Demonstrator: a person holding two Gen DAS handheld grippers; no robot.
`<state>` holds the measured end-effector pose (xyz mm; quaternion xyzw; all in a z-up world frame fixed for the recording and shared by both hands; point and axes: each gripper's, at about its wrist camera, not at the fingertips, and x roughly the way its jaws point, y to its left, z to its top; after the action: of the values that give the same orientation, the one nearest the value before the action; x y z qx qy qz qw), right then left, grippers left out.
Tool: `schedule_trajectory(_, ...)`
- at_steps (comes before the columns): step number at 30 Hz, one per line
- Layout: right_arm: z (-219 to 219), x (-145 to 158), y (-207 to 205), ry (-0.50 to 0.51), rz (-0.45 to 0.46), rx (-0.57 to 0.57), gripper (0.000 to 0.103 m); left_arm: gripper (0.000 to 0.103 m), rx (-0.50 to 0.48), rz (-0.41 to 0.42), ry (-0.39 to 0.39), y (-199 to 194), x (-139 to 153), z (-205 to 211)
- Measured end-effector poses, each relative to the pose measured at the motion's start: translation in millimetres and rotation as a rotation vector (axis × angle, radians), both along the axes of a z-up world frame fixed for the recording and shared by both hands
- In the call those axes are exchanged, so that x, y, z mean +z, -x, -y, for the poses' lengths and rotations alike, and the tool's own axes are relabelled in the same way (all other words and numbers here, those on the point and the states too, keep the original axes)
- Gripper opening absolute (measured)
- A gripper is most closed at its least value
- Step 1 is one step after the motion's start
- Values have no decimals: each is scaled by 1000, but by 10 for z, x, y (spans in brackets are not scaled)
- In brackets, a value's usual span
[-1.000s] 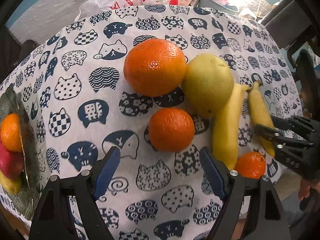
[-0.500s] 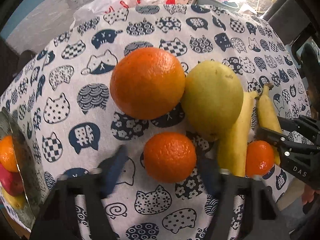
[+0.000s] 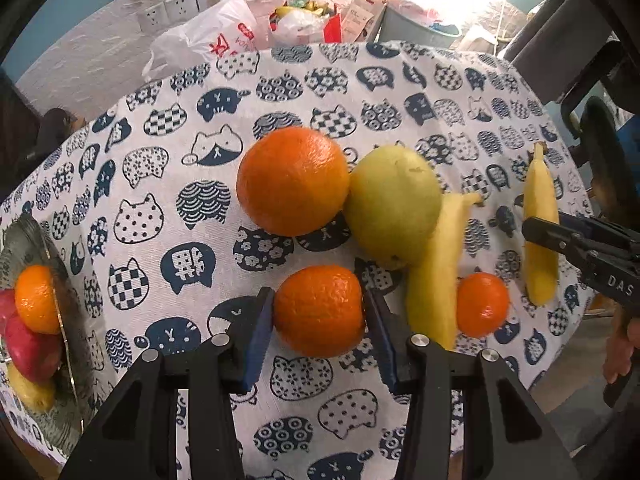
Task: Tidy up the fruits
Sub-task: 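Close the left tool on a small tangerine while the right tool grasps a banana, then lift and carry the tangerine in the left tool while the right tool carries the banana to the plate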
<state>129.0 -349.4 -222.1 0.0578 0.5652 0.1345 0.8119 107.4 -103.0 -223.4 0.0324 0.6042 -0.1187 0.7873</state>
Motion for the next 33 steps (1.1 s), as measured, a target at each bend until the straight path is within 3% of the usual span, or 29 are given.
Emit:
schedule_trajectory(5,33,174,194,-35,46,-6,35,47,-13,35,10,78,157,64)
schedule_trajectory(18,-35,495,205,-89,170,6,34,47,14,86,21,178,415,-83)
schedule_trajectory(33,-402,942,240,-157,254,81,34,47,127,147,43,321,725,-610)
